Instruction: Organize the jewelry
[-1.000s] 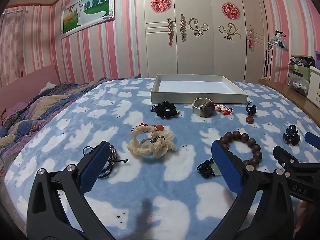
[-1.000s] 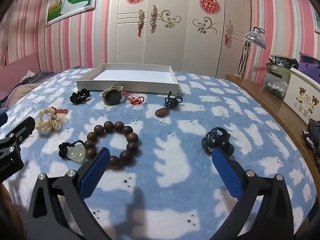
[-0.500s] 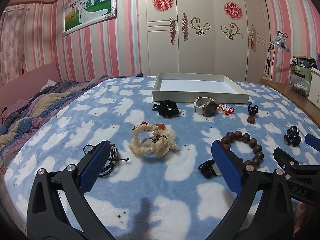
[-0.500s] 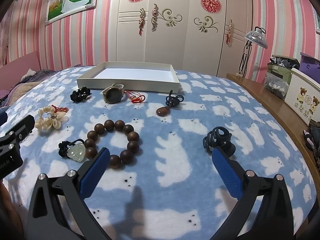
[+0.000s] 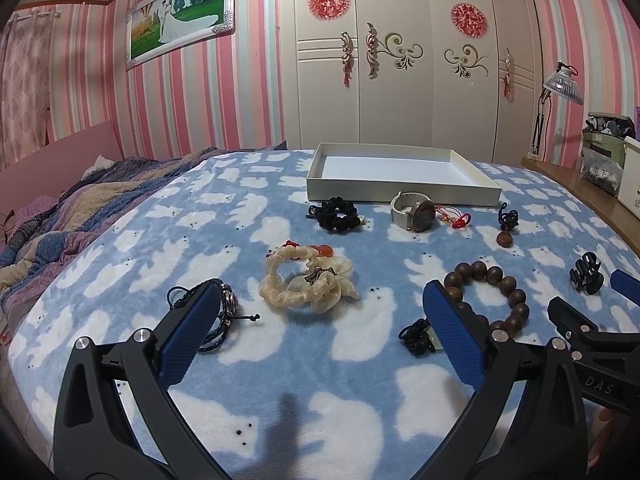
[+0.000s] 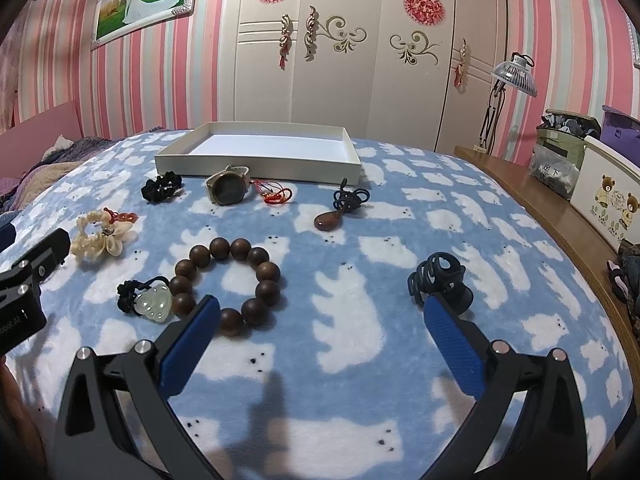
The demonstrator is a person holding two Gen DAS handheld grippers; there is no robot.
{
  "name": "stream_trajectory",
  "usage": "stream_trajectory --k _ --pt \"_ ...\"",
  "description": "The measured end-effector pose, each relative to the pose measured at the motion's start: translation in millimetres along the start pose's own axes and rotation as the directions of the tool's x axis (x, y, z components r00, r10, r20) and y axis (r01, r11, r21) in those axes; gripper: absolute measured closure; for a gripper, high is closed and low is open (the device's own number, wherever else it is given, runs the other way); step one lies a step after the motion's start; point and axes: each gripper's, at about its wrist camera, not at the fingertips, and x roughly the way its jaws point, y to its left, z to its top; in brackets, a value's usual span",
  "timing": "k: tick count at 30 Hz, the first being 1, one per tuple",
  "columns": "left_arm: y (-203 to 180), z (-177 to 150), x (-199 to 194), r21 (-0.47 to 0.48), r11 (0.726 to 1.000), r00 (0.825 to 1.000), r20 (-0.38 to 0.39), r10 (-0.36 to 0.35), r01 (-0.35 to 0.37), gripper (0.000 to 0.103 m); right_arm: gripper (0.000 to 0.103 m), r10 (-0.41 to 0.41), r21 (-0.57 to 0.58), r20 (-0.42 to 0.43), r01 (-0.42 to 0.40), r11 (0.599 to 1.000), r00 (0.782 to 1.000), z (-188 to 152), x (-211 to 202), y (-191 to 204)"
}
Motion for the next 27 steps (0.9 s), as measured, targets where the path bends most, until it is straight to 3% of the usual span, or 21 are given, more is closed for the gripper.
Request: stream_trajectory --k 27 --pt "1.3 0.8 1.0 -0.003 1.000 1.000 0.001 -0.001 0.001 0.003 0.002 0.002 0.004 -0.005 -0.002 1.000 1.000 -0.8 1.2 -2.1"
